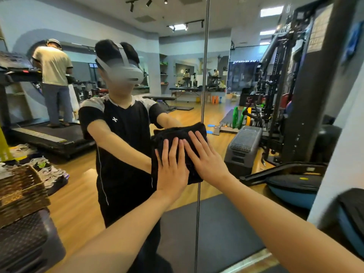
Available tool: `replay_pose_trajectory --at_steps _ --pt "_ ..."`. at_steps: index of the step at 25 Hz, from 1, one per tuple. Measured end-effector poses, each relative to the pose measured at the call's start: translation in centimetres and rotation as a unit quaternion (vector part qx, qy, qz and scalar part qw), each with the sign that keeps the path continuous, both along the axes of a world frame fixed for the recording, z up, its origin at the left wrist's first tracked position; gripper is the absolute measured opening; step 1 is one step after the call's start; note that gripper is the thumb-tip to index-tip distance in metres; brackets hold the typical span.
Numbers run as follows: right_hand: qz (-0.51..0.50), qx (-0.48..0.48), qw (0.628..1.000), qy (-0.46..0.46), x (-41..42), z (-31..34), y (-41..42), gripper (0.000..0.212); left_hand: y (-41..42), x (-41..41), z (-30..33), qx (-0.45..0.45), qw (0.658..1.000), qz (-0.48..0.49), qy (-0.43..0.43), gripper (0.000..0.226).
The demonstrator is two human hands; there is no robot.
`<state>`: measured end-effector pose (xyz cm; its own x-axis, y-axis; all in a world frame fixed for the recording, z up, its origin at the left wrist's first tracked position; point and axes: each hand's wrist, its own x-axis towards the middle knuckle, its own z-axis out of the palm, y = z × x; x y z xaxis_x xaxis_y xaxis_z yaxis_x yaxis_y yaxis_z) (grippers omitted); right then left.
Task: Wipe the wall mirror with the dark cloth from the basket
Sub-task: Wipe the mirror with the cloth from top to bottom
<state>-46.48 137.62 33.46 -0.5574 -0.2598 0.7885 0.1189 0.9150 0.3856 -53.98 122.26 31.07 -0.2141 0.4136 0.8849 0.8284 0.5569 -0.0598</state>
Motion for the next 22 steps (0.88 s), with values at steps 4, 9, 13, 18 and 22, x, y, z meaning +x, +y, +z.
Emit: replay_pose_trajectory --at_steps 4,9,13,18,22 --pt "0.007 -0.025 0.998 0.052 -1.3 4.3 1.0 0.054 2.1 -0.5 4.4 0.039 0.998 -0.015 0.041 0.066" --pt "0.056 -0.092 0.991 0.079 -1.7 5.6 0.8 0.060 2.9 -0.9 5.9 0.050 0.997 0.008 0.054 0.064" --pt "0.109 -0.132 0.984 0.053 -1.5 1.9 0.9 0.072 1.0 -0.8 3.8 -0.032 0.998 0.026 0.055 0.075" --pt "0.096 -0.129 0.987 0.028 -1.1 -1.7 -0.1 0.078 -1.6 -0.5 1.2 -0.101 0.993 0.022 0.060 0.073" --pt "0.072 -0.115 0.991 -0.019 -1.9 -4.6 -4.2 0.088 -6.3 -1.5 -1.6 -0.120 0.991 0.031 0.048 0.070"
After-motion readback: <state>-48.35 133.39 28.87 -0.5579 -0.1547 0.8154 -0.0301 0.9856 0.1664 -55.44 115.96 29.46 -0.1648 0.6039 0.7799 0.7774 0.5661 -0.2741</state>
